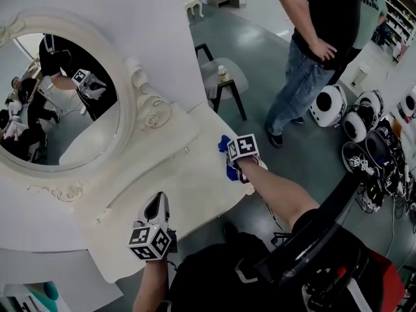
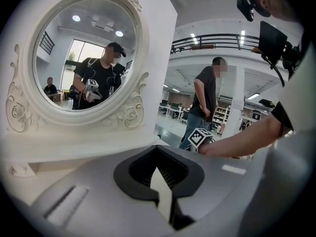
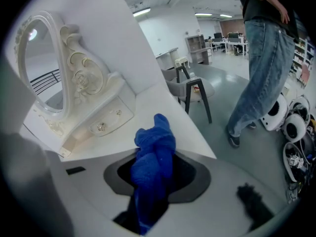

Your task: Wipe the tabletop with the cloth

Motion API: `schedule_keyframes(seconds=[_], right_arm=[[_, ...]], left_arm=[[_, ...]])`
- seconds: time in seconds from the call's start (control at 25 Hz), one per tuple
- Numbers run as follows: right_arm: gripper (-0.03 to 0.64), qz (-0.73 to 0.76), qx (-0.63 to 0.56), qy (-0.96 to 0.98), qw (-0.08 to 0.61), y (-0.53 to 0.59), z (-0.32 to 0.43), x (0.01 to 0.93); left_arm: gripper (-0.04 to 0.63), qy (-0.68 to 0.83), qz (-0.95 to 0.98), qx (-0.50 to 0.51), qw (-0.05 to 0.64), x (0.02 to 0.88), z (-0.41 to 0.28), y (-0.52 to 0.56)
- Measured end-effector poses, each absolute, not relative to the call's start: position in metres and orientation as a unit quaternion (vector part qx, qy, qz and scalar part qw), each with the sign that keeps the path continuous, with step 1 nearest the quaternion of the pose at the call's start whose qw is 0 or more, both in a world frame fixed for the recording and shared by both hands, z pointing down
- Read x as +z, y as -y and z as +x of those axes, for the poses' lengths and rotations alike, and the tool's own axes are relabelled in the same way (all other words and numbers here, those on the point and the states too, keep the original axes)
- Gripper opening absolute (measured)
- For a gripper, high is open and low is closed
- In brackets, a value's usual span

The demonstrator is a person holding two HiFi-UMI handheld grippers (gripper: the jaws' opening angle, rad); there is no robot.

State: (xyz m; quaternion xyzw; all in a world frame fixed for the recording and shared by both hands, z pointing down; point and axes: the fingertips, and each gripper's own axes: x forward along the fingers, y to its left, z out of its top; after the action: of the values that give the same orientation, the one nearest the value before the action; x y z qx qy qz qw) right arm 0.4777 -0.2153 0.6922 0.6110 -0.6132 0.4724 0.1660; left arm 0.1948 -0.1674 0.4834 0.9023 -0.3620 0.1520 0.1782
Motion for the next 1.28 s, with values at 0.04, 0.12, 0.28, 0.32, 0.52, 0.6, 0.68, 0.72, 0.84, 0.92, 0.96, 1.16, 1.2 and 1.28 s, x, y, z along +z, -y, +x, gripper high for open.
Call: schedule_keyframes(seconds=[0.04, 0.12, 0.28, 0.32, 0.52, 0.6, 0.68, 0.72, 0.84, 0.92, 0.96, 1.16, 1.2, 1.28], right_arm=[[0.132, 0.614, 0.471, 0.61, 0.167, 0.215, 0.484, 0.692], [0.132, 0.621, 0.469, 0.604, 0.17, 0.215, 0.497, 0.692], [0.132, 0.637, 0.463, 0.589, 0.184, 0.214, 0.519, 0.693], [0.13, 0.64, 0.462, 0.585, 0.184, 0.215, 0.524, 0.693], [0.132, 0.656, 0.455, 0.572, 0.188, 0.215, 0.54, 0.69], [0.132, 0.663, 0.443, 0.576, 0.178, 0.217, 0.537, 0.678], [0.132, 0.662, 0.43, 0.591, 0.167, 0.221, 0.519, 0.66], [0.132, 0.659, 0.424, 0.601, 0.161, 0.222, 0.505, 0.65], [0.132, 0.639, 0.408, 0.636, 0.146, 0.224, 0.452, 0.619], [0.132, 0.617, 0.4, 0.663, 0.137, 0.222, 0.404, 0.6], [0.132, 0.603, 0.398, 0.678, 0.134, 0.221, 0.376, 0.592], [0.132, 0.501, 0.396, 0.757, 0.138, 0.207, 0.207, 0.563], [0.132, 0.476, 0.397, 0.772, 0.142, 0.202, 0.17, 0.559], [0.132, 0.429, 0.401, 0.796, 0.147, 0.191, 0.099, 0.555]], left_arm=[[0.008, 0.362, 0.902, 0.152, 0.178, 0.484, 0.196, 0.167], [0.008, 0.362, 0.902, 0.152, 0.179, 0.484, 0.197, 0.166], [0.008, 0.365, 0.901, 0.153, 0.181, 0.484, 0.194, 0.164], [0.008, 0.366, 0.9, 0.153, 0.181, 0.484, 0.193, 0.164], [0.008, 0.372, 0.898, 0.149, 0.183, 0.485, 0.178, 0.165], [0.008, 0.374, 0.898, 0.144, 0.184, 0.483, 0.168, 0.166], [0.008, 0.377, 0.897, 0.137, 0.185, 0.482, 0.153, 0.167], [0.008, 0.379, 0.896, 0.133, 0.187, 0.482, 0.144, 0.167], [0.008, 0.386, 0.894, 0.122, 0.192, 0.482, 0.114, 0.163], [0.008, 0.393, 0.891, 0.117, 0.193, 0.482, 0.088, 0.16], [0.008, 0.399, 0.889, 0.114, 0.195, 0.482, 0.073, 0.159], [0.008, 0.445, 0.865, 0.099, 0.21, 0.486, -0.018, 0.145], [0.008, 0.456, 0.86, 0.096, 0.211, 0.487, -0.038, 0.14], [0.008, 0.479, 0.847, 0.088, 0.214, 0.488, -0.08, 0.132]])
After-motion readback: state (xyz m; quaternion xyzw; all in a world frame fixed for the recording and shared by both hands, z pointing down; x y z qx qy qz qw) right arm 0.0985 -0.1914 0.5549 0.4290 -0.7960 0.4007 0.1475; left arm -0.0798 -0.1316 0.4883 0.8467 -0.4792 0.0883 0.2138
